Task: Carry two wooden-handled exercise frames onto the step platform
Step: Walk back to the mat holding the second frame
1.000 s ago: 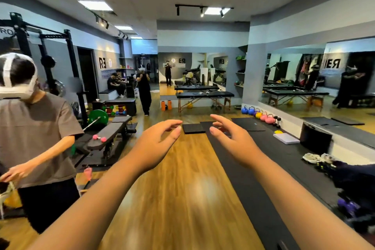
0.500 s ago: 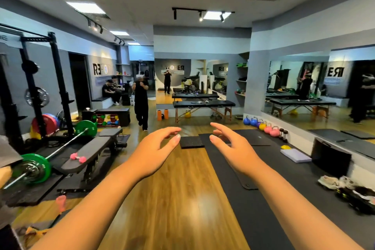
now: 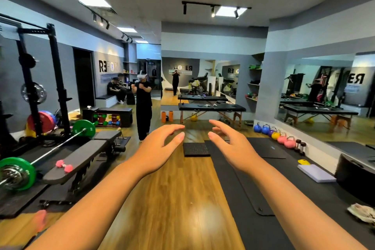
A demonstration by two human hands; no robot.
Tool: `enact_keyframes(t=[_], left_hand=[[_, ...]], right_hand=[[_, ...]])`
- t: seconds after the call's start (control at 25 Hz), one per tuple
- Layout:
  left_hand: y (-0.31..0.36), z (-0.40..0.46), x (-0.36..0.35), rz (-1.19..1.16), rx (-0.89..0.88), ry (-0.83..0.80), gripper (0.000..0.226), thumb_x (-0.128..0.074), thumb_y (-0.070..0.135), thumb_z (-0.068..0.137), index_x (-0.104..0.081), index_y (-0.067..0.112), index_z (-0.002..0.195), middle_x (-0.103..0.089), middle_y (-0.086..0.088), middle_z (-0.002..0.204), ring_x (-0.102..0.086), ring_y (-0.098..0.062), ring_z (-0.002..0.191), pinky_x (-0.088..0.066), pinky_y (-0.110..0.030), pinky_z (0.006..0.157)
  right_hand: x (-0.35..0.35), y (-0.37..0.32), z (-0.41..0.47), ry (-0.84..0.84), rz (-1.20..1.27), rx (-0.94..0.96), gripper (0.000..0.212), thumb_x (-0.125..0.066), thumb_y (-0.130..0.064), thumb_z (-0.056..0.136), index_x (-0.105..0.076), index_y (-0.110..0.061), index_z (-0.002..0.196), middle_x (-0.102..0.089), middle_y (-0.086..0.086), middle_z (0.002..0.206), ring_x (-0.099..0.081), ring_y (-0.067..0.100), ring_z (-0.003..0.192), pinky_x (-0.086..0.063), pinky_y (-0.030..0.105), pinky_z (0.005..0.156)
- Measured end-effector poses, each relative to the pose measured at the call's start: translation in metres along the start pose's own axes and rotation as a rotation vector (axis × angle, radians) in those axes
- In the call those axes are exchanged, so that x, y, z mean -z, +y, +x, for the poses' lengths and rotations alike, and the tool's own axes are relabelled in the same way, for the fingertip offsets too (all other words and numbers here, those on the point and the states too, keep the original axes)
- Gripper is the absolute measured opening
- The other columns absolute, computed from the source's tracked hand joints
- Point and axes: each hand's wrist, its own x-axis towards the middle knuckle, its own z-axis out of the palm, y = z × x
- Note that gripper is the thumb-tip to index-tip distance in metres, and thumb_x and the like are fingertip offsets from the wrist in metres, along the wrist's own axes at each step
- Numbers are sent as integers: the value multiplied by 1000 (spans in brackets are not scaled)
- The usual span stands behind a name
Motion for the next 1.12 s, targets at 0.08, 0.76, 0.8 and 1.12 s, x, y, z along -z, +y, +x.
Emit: enact_keyframes(t=[0.08,0.76,0.8,1.12], left_hand=[[-44,58,-13,-4,-11,7,45,-45,51,106,-55,34,147,-59,15,143,-52,-2,129,-43,-28,104],[-270,507,-210,-165,-8,-24,42,-46,48,107,-57,33,145,-62,14,137,-55,-2,125,-42,-20,97],[-277,537,-217,-156,-5,-17,43,-45,48,107,-56,33,146,-62,14,136,-56,-3,124,-43,-20,96],[-367,726,-258,-42,20,56,43,-44,48,108,-56,31,146,-61,12,142,-55,-6,127,-44,-31,105]], right_hand=[[-12,32,58,10,5,-11,53,-54,-53,102,-46,-43,153,-60,-10,142,-52,9,133,-44,39,110],[-21,340,476,82,60,-116,50,-52,-50,104,-46,-40,152,-60,-7,141,-55,8,126,-44,31,100],[-16,356,509,73,49,-100,49,-52,-51,104,-47,-41,152,-60,-9,138,-55,7,124,-45,32,100],[-21,471,721,22,-15,31,54,-51,-57,101,-44,-43,153,-59,-9,144,-54,8,128,-42,32,100]])
